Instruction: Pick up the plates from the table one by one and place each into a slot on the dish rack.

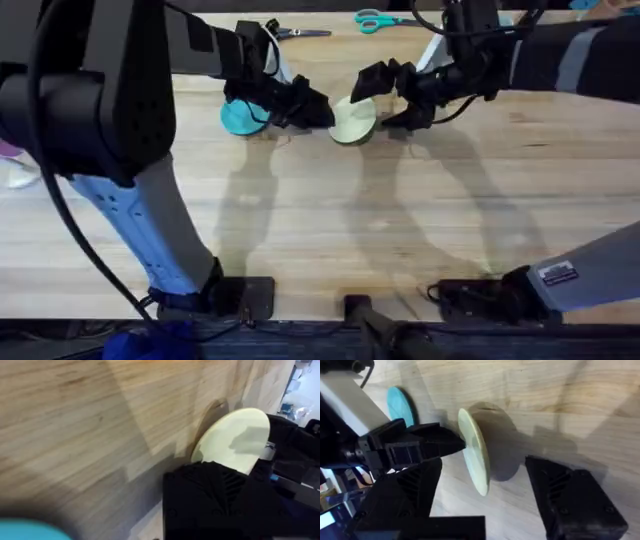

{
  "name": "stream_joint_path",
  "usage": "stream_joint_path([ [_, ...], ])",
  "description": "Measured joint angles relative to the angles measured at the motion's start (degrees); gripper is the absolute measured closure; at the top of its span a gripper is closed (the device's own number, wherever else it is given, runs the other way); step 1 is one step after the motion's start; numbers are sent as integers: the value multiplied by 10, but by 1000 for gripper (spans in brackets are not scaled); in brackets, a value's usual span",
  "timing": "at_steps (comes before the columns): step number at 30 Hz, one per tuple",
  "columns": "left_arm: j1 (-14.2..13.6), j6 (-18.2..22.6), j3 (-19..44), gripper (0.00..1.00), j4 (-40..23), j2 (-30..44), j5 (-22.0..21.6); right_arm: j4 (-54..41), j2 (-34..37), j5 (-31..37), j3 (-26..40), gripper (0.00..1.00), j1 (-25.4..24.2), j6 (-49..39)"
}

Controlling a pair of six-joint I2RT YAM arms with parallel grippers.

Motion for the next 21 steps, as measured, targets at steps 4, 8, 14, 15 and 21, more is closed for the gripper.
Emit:
stream_joint_path([
  [4,0,0,0,960,0,0,0,2,0,4,0,7,0,2],
  [8,0,0,0,959,0,0,0,2,0,5,0,7,1,2],
  [14,0,0,0,961,0,0,0,2,0,6,0,7,6,1],
  [15,0,0,0,961,0,0,0,2,0,6,0,7,8,1],
  [21,0,0,0,961,0,0,0,2,0,6,0,7,26,-17],
])
